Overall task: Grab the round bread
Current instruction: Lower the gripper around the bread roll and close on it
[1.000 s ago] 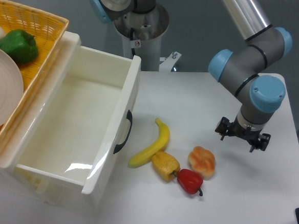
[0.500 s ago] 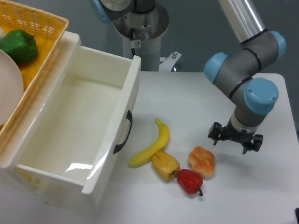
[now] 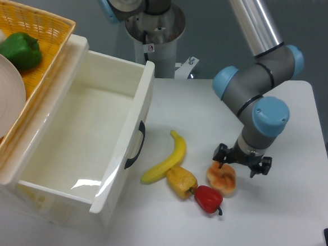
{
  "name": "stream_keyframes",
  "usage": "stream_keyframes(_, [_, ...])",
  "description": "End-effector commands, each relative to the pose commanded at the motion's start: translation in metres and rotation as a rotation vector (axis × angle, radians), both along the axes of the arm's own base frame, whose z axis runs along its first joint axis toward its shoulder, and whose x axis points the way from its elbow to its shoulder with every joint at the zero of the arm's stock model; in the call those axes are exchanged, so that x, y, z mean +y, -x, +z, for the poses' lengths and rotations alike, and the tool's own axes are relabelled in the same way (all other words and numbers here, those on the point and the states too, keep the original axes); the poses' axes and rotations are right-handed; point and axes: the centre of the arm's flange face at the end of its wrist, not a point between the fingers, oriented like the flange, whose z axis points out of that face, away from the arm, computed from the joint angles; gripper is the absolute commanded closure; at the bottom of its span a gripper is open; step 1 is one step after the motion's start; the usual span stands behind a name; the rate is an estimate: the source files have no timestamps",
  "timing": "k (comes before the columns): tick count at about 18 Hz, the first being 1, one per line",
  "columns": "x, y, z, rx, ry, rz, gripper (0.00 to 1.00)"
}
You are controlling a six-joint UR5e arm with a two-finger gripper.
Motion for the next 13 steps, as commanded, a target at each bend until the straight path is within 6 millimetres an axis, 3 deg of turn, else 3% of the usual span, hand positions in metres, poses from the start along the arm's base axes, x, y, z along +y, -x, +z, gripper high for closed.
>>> stream_keyframes(5, [0.008,-0.008,-0.012,-0.016,0.014,-0.009,0.01])
stream_keyframes(6, [0.008,-0.008,-0.014,-0.017,0.015,-0.008,0.07])
stream_keyframes(7, [0.008,-0.008,-0.013,-0.016,0.014,-0.008,0.17])
stream_keyframes(11, [0.007,-0.007,-0.011,-0.011,0.015,-0.009,0.9])
stream_keyframes(12, [0.007,-0.007,-0.008,-0.007,0.013,-0.011,1.0])
stream_keyframes(13, [0.007,-0.006,-0.005,-0.003,0.011,-0.011,1.0])
